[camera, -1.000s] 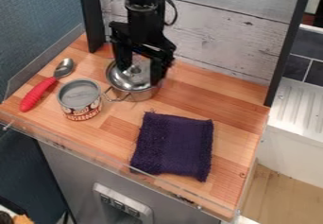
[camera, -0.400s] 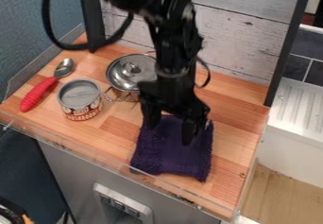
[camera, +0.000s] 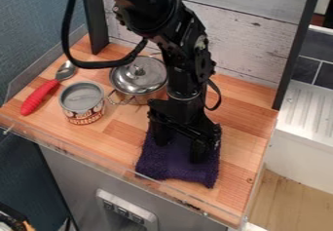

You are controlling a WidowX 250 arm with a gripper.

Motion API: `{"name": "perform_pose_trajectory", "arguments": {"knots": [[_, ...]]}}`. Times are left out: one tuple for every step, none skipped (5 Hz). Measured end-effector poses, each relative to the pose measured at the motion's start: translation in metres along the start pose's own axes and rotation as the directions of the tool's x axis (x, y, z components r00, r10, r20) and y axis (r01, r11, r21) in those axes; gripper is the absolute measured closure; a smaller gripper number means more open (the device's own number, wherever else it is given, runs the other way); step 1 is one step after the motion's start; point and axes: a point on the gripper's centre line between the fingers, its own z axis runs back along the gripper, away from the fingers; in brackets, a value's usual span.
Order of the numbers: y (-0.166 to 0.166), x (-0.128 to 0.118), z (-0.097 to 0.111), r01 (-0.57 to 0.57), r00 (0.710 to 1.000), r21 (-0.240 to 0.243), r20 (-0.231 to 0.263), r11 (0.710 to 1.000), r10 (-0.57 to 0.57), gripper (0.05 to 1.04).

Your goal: Move the purple cloth to the top right of the table

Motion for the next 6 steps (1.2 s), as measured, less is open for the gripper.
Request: {"name": "perform_pose_trajectory", "arguments": {"knots": [[0.001,0.022,-0.004,0.038,0.999,0.036,0.023,0.999,-0.039,0.082],[0.001,0.059,-0.005,0.07,0.994,0.046,0.074,0.996,-0.074,0.082],[-0.005,0.091,-0.005,0.107,0.989,0.043,0.097,0.993,-0.111,0.082],[-0.011,0.115,-0.007,0.124,0.987,0.039,0.094,0.991,-0.127,0.082],[-0.014,0.127,-0.009,0.136,0.988,0.028,0.073,0.99,-0.138,0.082],[-0.014,0.123,-0.008,0.143,0.989,0.024,0.042,0.989,-0.144,0.082]]}}
